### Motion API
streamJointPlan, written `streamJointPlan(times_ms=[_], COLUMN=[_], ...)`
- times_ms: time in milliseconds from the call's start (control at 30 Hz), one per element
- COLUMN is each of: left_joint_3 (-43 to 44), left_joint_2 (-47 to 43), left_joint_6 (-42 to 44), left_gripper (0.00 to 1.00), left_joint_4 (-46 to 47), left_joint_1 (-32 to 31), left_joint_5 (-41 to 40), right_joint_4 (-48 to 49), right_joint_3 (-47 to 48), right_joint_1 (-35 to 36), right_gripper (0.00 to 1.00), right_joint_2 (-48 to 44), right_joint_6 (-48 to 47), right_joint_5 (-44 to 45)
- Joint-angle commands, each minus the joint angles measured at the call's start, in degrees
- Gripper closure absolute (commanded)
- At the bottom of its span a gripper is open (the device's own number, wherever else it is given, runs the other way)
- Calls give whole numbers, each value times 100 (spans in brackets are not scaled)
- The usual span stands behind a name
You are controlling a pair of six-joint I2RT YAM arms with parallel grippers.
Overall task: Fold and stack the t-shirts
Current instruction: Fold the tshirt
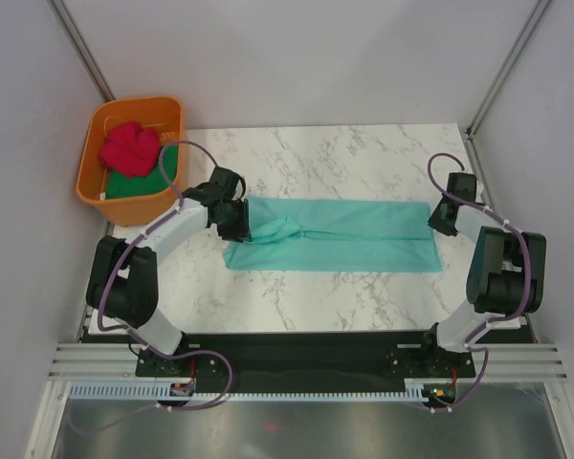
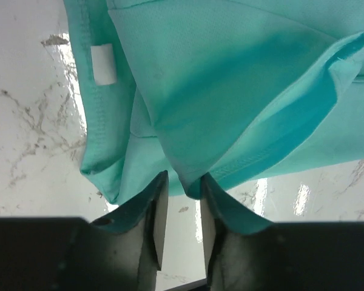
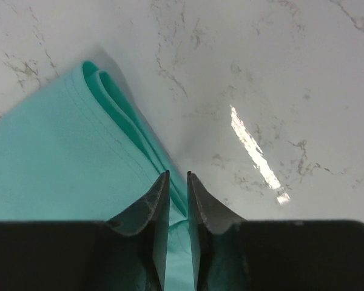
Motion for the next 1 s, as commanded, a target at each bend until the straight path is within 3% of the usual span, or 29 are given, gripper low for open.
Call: streamJointPlan(times_ms=[0,67,167,433,467,533,700,967], left_joint_3=[114,368,658,1002,958,835,467,106], left_joint_2=[-18,-132,-361,184,219,333,421,291], left_joint_6=[-123,-52,9,36,36,-94,-219,-377], left_gripper=[63,54,50,49,49,51,51,51], left_joint_4=[-263,-456,-483,-448,-448,-178,-158,-158], left_joint_1=[-84,-76,-93,-269,-278,-313,-313,-304], left_joint_5=[-275,-443,-235,-13,-13,722,488,66], right_joint_4=[-847,-1245,-1291,-940,-826,-755,-755,-666], right_joint_3=[487,857,954,666,595,472,453,585], right_joint_1=[-3,-3,15,252,252,252,252,270], right_gripper=[73,72,71,77,77,78,80,83], right_joint_2=[-282,-300,-423,-11,34,209,500,439], right_joint_6=[332,509,641,755,729,676,413,324], right_joint_5=[511,636,119,-638,-604,-490,624,504])
